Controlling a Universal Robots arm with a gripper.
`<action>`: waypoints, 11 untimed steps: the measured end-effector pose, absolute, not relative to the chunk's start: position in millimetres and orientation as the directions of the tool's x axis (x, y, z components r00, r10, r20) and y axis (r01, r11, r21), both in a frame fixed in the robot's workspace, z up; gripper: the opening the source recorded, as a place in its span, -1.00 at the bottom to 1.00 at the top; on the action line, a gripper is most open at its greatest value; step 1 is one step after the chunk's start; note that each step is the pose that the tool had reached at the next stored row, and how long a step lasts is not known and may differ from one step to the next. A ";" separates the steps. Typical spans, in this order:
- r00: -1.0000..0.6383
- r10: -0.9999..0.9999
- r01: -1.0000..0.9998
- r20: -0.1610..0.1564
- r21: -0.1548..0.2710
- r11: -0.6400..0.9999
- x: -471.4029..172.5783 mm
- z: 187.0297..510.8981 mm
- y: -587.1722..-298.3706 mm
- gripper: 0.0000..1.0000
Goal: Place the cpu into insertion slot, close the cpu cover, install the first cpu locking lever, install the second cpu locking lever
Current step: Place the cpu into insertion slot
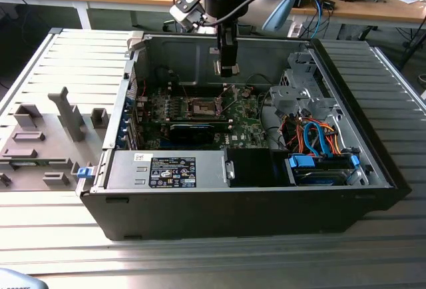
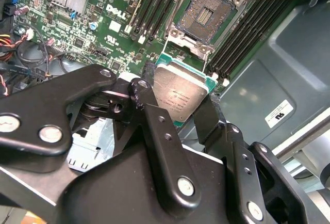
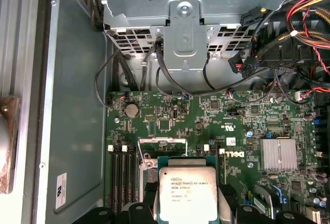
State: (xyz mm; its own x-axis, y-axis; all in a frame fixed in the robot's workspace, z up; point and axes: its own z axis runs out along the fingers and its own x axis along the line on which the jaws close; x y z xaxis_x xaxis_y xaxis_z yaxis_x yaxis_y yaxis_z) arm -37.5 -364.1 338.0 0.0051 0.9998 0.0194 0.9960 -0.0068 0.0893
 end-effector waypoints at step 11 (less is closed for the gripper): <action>0.012 1.000 0.996 0.019 0.089 -0.013 -37.5 338.0 -364.1 0.09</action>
